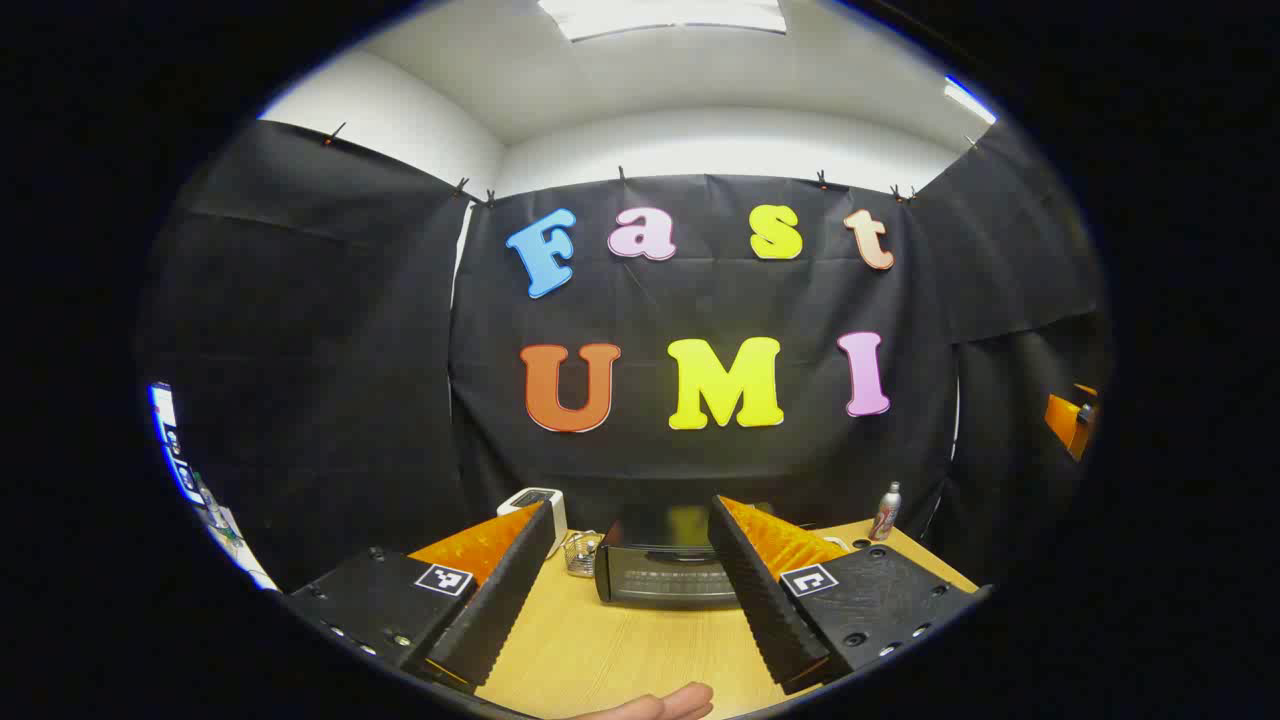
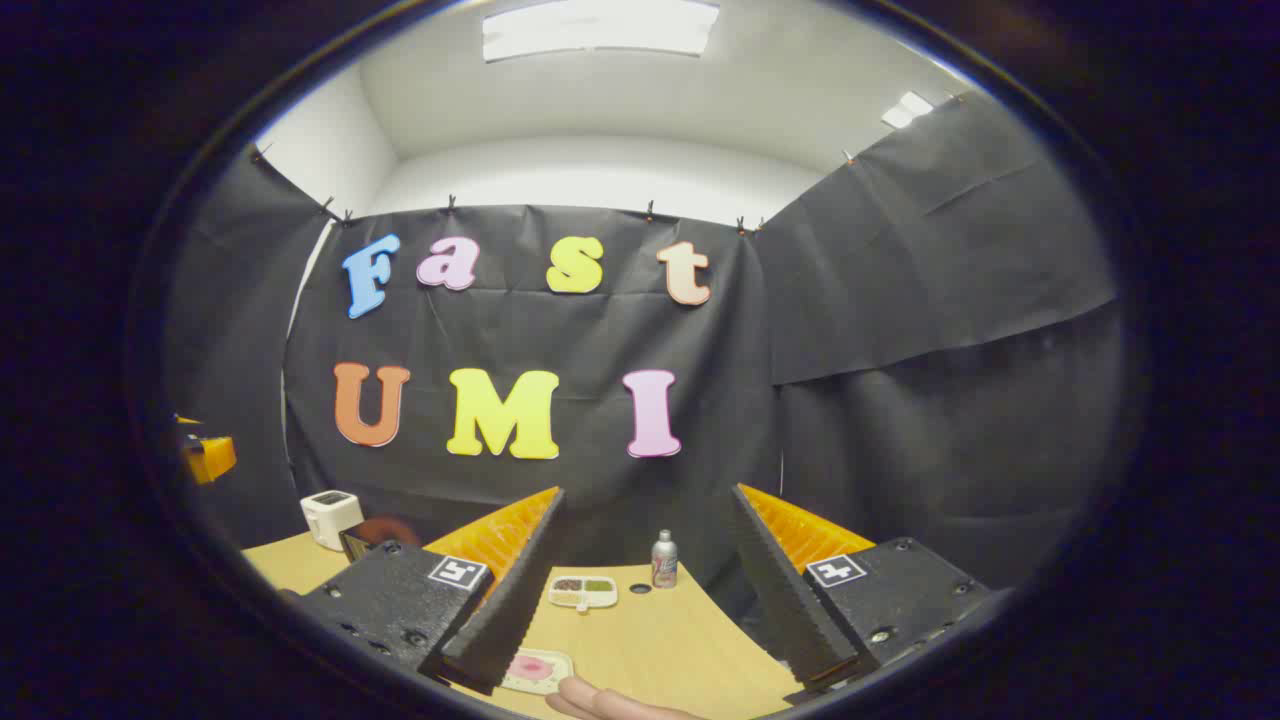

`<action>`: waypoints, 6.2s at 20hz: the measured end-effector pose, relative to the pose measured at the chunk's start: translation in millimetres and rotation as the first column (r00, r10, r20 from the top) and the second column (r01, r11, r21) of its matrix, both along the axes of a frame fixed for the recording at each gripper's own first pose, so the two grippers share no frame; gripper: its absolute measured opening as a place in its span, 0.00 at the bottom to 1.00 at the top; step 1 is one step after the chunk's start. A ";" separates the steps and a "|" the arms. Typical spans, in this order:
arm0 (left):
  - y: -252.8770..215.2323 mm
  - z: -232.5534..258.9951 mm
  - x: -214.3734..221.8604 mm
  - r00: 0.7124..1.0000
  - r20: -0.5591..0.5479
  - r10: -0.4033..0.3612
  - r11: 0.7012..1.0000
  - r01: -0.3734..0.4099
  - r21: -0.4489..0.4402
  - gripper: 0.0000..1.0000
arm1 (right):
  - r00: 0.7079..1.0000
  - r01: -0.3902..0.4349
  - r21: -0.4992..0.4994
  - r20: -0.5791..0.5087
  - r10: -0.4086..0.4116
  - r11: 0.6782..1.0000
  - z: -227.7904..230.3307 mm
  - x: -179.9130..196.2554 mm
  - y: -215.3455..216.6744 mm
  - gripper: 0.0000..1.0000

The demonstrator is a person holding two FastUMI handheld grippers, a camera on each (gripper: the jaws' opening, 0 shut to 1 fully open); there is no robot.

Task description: Open the electric oven with the left hand, put the food in, and close the electric oven.

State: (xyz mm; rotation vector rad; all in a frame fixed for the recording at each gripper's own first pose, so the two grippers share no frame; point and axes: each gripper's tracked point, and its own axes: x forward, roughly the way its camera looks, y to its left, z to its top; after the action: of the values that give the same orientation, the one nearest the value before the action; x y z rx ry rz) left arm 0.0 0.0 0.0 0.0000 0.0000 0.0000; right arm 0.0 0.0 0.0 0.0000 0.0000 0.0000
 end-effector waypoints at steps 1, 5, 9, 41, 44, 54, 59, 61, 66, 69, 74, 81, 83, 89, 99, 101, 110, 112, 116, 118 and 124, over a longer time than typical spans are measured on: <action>0.7 0.0 -0.4 1.000 0.000 0.001 1.000 -0.001 0.008 0.96 | 1.000 -0.001 -0.001 0.003 0.001 1.000 0.4 -1.3 0.2 0.96; -1.9 -1.7 0.7 1.000 0.001 -0.012 1.000 0.012 0.021 0.96 | 0.999 0.008 -0.019 0.037 -0.007 1.000 6.3 -1.2 -3.9 0.96; -9.2 -6.9 10.3 1.000 -0.007 -0.028 1.000 0.028 0.011 0.95 | 0.999 0.010 -0.020 0.047 -0.009 1.000 6.0 -0.1 -3.8 0.96; -109.7 -216.8 265.0 0.887 -0.418 -0.196 0.979 0.198 -0.038 0.96 | 0.997 -0.025 -0.032 0.069 0.027 0.999 -22.9 97.6 -3.0 0.96; -110.8 -227.0 264.1 0.872 -0.446 -0.201 0.978 0.202 -0.046 0.96 | 0.997 -0.028 -0.024 0.065 0.029 0.999 -26.8 99.5 -5.0 0.96; -104.3 -233.9 259.7 0.876 -0.447 -0.183 0.980 0.199 -0.012 0.95 | 0.998 -0.031 -0.014 0.049 0.032 0.999 -32.9 99.7 -6.1 0.96; -100.5 -235.7 236.3 0.885 -0.427 -0.187 0.980 0.199 -0.016 0.95 | 0.998 -0.030 -0.019 0.054 0.031 0.999 -31.0 96.4 -5.2 0.96; -98.9 -238.4 225.2 0.889 -0.418 -0.189 0.980 0.199 -0.020 0.97 | 0.998 -0.033 -0.017 0.050 0.034 0.999 -33.6 94.9 -3.9 0.96; -94.3 -250.1 193.2 0.892 -0.406 -0.196 0.979 0.204 -0.025 0.97 | 0.998 -0.046 -0.020 0.042 0.047 0.999 -39.8 93.0 2.1 0.96; -91.7 -262.2 171.7 0.890 -0.408 -0.203 0.977 0.210 -0.027 0.97 | 0.997 -0.058 -0.020 0.045 0.059 0.998 -40.4 89.6 7.5 0.96; -88.1 -292.2 139.4 0.882 -0.423 -0.208 0.976 0.212 -0.038 0.96 | 0.996 -0.080 -0.019 0.029 0.081 0.997 -49.7 84.7 15.7 1.00; -84.6 -335.1 109.4 0.867 -0.451 -0.209 0.976 0.210 -0.048 0.96 | 0.997 -0.079 -0.021 0.012 0.080 0.997 -57.9 82.4 17.5 0.96; -84.5 -347.2 104.8 0.858 -0.470 -0.209 0.976 0.213 -0.045 0.96 | 0.997 -0.081 -0.025 -0.001 0.081 0.996 -63.3 83.5 18.6 1.00; -84.6 -380.3 96.2 0.822 -0.532 -0.206 0.977 0.203 -0.065 0.96 | 0.995 -0.094 -0.032 -0.038 0.092 0.995 -74.9 84.4 25.9 0.96; -82.8 -352.7 91.2 0.850 -0.482 -0.214 0.976 0.204 -0.075 0.96 | 0.987 -0.115 -0.059 -0.120 0.107 0.992 -102.1 91.5 29.5 0.96; -82.6 -332.0 89.3 0.871 -0.441 -0.215 0.976 0.201 -0.079 0.96 | 0.978 -0.139 -0.065 -0.168 0.126 0.988 -118.5 97.0 35.3 0.96; -66.8 -205.4 76.2 0.959 -0.197 -0.205 0.979 0.197 -0.057 0.96 | 0.796 -0.294 -0.035 -0.562 0.224 0.955 -260.4 110.4 66.6 0.97; -56.7 -182.8 74.5 0.972 -0.154 -0.177 0.984 0.174 -0.035 0.96 | 0.714 -0.330 0.003 -0.653 0.252 0.944 -295.0 109.9 73.1 0.99; -43.2 -150.0 69.3 0.987 -0.093 -0.133 0.991 0.134 0.005 0.96 | 0.483 -0.334 0.132 -0.827 0.289 0.933 -361.6 104.2 86.4 0.99; -37.8 -139.9 67.7 0.990 -0.076 -0.115 0.993 0.116 0.008 0.96 | 0.359 -0.308 0.202 -0.880 0.310 0.930 -391.1 92.0 91.2 0.89; -31.1 -136.1 63.3 0.993 -0.067 -0.096 0.995 0.098 0.023 0.96 | 0.154 -0.240 0.280 -0.934 0.321 0.930 -431.7 74.6 96.5 0.65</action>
State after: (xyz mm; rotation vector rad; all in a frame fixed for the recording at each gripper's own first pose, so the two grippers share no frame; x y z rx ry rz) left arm 63.3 -31.1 -136.1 0.0259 0.0655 -0.0970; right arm 74.6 96.5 -431.7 0.0709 1.3581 0.4025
